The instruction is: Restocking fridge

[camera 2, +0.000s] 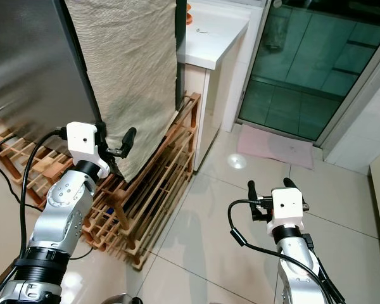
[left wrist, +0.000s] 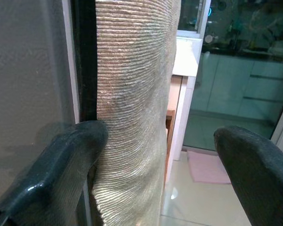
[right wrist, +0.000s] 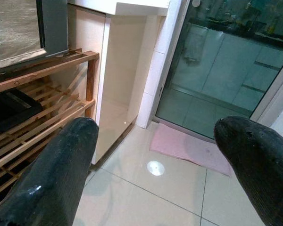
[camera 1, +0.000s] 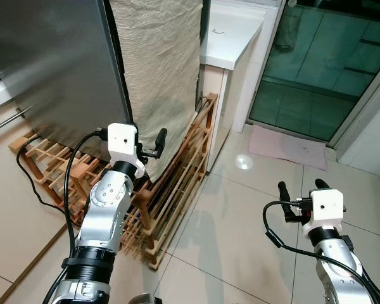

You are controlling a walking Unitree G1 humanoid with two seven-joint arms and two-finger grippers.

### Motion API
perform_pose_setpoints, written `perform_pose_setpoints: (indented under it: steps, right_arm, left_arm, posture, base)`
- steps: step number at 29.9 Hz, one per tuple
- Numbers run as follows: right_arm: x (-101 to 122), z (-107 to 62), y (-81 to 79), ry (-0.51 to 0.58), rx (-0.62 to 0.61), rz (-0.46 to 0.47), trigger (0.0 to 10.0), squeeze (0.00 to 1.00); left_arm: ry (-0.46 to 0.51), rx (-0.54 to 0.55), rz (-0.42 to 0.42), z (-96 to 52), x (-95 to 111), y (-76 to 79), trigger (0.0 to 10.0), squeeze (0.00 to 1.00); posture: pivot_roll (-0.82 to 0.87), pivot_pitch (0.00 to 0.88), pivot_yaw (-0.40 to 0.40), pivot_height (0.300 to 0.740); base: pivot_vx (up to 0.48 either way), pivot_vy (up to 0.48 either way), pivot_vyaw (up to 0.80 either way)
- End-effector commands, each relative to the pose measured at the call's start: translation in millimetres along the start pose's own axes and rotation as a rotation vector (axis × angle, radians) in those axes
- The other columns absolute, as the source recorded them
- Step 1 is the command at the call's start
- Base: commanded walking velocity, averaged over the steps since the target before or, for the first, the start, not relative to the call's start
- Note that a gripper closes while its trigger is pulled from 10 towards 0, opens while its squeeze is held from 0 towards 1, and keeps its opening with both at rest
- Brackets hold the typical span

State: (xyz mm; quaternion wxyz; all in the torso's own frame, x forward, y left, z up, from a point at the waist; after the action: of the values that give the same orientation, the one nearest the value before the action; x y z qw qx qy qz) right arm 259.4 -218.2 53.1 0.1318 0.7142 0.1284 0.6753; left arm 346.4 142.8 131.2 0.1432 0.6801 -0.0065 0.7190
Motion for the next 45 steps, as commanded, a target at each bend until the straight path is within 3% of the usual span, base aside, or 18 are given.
perform_pose_setpoints:
  steps: [1,7,20,22,28,35,39,43,45]
  right_arm:
    - [4.4,1.0,0.5,0.011,0.002,-0.004,10.0,0.00]
    - [4.5,2.2,1.9,0.013,0.002,-0.008,10.0,0.00]
    - [3.7,2.6,2.4,0.010,0.000,-0.010,10.0,0.00]
    - [2.3,3.5,1.6,0.009,0.006,-0.014,10.0,0.00]
    - [14.2,7.4,-0.1,0.057,0.022,-0.021,10.0,0.00]
    - [27.3,11.1,-5.9,0.103,0.036,-0.020,10.0,0.00]
    - [48.6,13.0,-4.2,0.166,0.006,-0.003,10.0,0.00]
    - [72.0,0.0,-1.3,0.232,-0.002,-0.012,10.0,0.00]
    - [82.0,-12.8,-0.1,0.247,0.013,-0.017,10.0,0.00]
  left_arm:
    - [0.009,0.056,-0.038,7.3,7.0,-6.6,10.0,0.00]
    - [0.003,0.108,-0.088,16.1,10.7,-13.2,10.0,0.00]
    - [-0.010,0.112,-0.059,15.0,9.0,-15.7,10.0,0.00]
    - [-0.076,0.083,0.010,-6.9,-9.2,-19.7,10.0,0.00]
    - [-0.060,0.066,0.040,-33.8,-11.7,-21.6,10.0,0.00]
    - [0.005,0.052,0.053,-38.7,-0.7,-11.5,10.0,0.00]
    - [0.027,0.045,0.061,-44.8,3.7,-6.1,10.0,0.00]
    - [0.079,0.015,0.113,-64.1,16.6,0.5,10.0,0.00]
    - [0.059,0.018,0.125,-80.5,15.8,-0.3,10.0,0.00]
  posture:
    - [-0.10,0.000,-0.015,0.740]
    - [-0.10,0.000,-0.015,0.740]
    - [-0.10,0.000,-0.013,0.740]
    - [-0.08,0.000,-0.016,0.740]
    - [-0.07,0.000,-0.020,0.740]
    - [-0.05,0.000,-0.025,0.740]
    - [-0.06,0.000,-0.026,0.740]
    - [-0.06,0.000,-0.029,0.740]
    - [-0.07,0.000,-0.034,0.740]
  base:
    - [0.000,0.000,0.00]
    - [0.000,0.000,0.00]
    - [0.000,0.000,0.00]
    - [0.000,0.000,0.00]
    - [0.000,0.000,0.00]
    - [0.000,0.000,0.00]
    - [0.000,0.000,0.00]
    - [0.000,0.000,0.00]
    - [0.000,0.000,0.00]
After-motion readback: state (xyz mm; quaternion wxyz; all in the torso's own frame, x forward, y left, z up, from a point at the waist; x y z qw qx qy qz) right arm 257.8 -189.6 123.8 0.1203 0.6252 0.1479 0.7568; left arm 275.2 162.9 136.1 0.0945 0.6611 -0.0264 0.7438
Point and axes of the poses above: a point about 5 cm out from each wrist's last joint towards the gripper, its own z axis pointing out of the wrist towards the gripper, its own x axis along the axis of the wrist's last joint, y = z × x, the point moved 3 cm from there along z, pointing out of the wrist towards the gripper, and after that the axes turned 10 degrees about -z, right-handed, at the moved point
